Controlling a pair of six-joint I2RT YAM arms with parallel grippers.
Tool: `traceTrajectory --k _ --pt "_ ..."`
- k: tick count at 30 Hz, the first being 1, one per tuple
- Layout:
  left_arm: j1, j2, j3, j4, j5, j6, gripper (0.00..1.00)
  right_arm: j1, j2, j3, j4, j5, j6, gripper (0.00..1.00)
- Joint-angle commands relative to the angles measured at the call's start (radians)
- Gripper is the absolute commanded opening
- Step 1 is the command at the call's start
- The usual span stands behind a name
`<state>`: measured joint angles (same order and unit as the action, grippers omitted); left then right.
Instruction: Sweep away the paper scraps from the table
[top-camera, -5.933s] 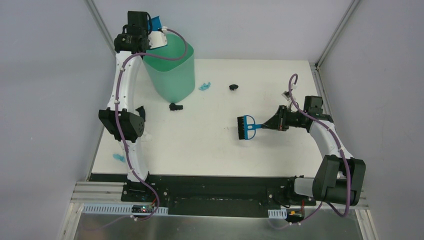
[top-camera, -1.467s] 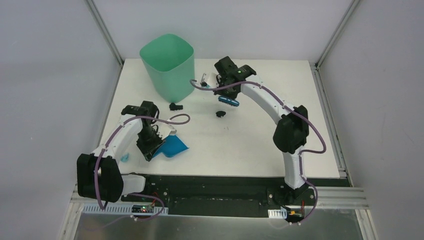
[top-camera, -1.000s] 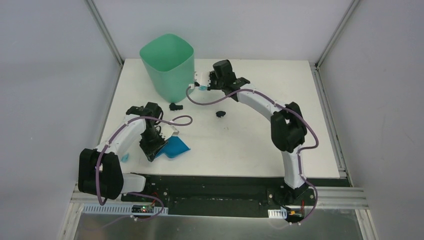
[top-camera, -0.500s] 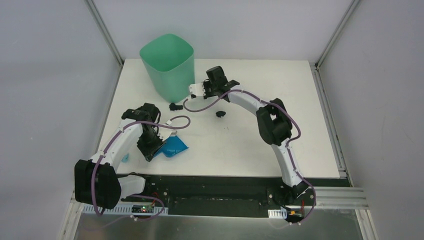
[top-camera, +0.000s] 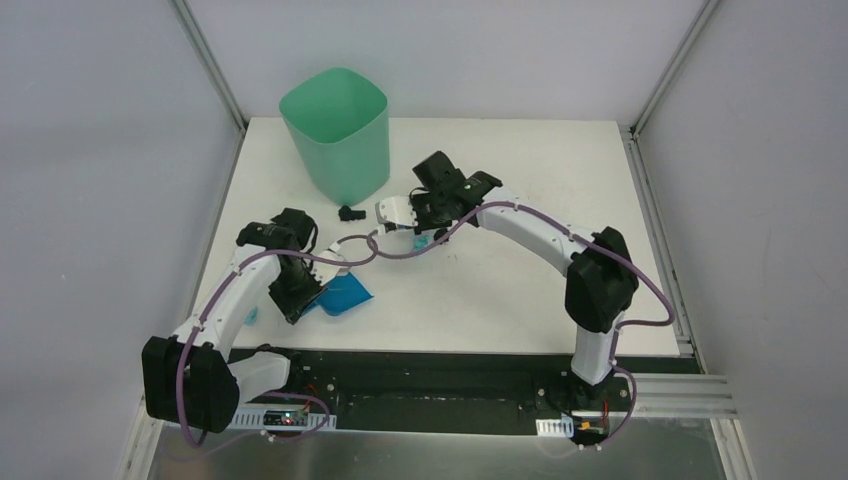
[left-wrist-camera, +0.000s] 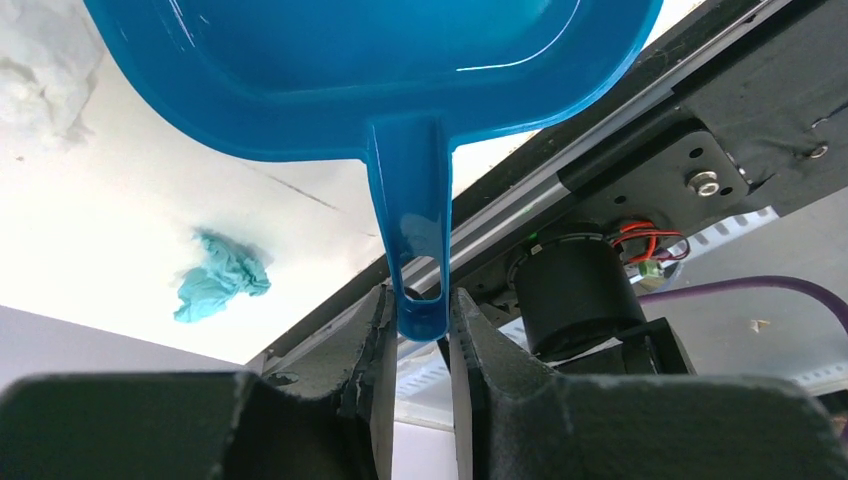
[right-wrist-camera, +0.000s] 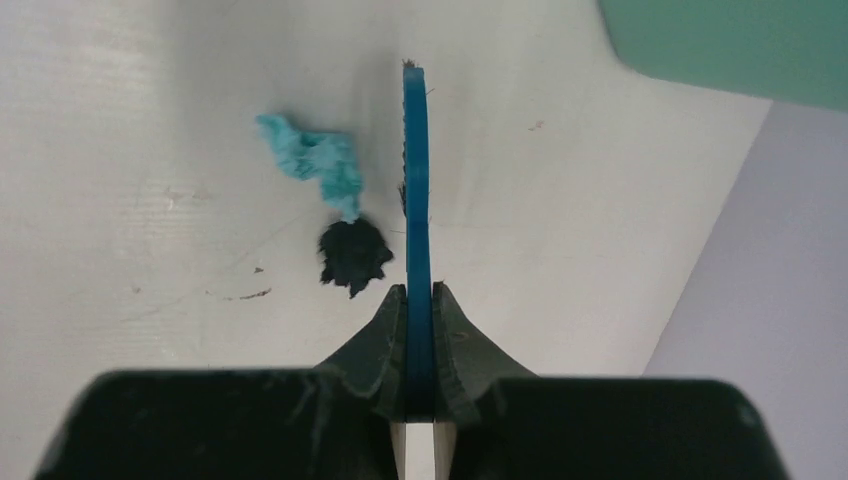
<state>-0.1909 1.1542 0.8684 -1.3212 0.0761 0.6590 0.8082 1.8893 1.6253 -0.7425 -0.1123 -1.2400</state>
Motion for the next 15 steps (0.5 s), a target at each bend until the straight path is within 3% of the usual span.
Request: traceTrajectory --k 1,3,7,15 --pt "-0.008 -0.048 -0.006 -0.015 -0.036 0.026 0.07 -0.038 -0.11 0.037 0.238 0.024 0.489 0.0" --pt "-0.008 -0.053 -0.008 -0.019 -0.034 0.024 0.07 -0.046 -0.114 0.06 0.326 0.085 0.71 0.0" --pt "-0.008 -0.06 -0.003 -0.046 -0.029 0.061 0.08 -0.043 -0.093 0.107 0.356 0.147 0.953 0.0" --pt "-0.008 -0.045 0.02 -0.082 -0.046 0.083 0.08 -0.082 -0.008 0.207 0.361 -0.054 1.555 0.0"
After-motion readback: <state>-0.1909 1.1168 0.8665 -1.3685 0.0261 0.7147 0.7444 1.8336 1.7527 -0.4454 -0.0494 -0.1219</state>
